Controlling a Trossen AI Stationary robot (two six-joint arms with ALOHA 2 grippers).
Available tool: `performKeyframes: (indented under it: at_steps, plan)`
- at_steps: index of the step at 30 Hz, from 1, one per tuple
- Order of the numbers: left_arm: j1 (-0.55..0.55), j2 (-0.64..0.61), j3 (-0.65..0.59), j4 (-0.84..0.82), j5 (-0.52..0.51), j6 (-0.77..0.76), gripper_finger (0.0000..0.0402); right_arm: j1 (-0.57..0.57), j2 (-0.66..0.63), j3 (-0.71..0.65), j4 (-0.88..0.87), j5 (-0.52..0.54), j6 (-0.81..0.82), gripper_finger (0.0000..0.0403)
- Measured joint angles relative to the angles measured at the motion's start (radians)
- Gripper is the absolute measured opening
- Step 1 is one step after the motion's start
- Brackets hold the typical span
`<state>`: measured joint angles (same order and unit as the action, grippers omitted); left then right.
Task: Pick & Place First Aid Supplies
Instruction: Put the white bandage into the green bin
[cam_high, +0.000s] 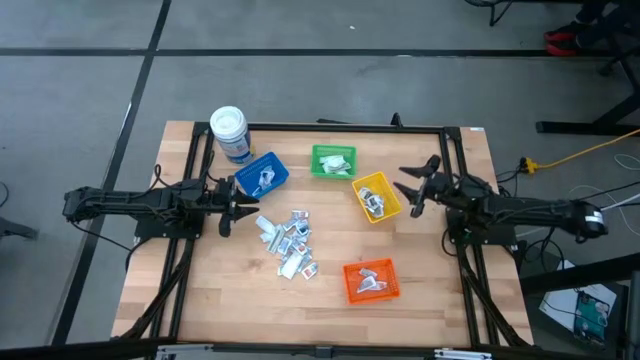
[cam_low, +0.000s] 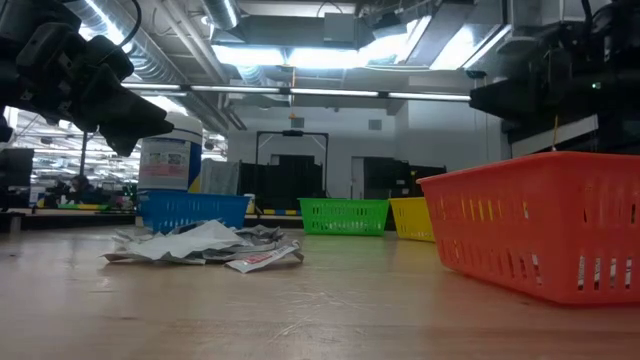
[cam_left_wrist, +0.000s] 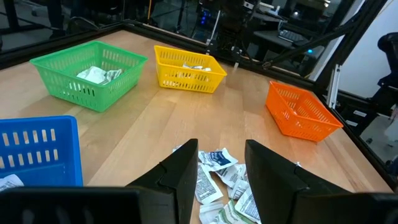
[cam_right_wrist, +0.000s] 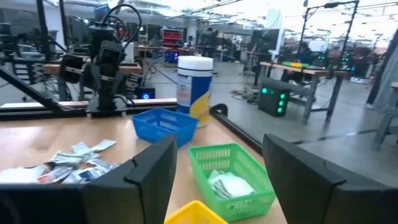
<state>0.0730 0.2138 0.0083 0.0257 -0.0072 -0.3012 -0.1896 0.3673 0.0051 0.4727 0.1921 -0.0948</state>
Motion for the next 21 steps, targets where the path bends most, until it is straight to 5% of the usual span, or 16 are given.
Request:
performKeyframes:
  at_steps: [17,21]
  plan:
    - [0.0,0.0,0.0,0.0,0.0,0.0,0.0127,-0.046,-0.352,0.001,-0.427,0.001,-0.053,0.0236]
    - [0.0,0.0,0.0,0.0,0.0,0.0,0.0127,-0.046,-0.366,0.001,-0.417,-0.006,-0.062,0.0236]
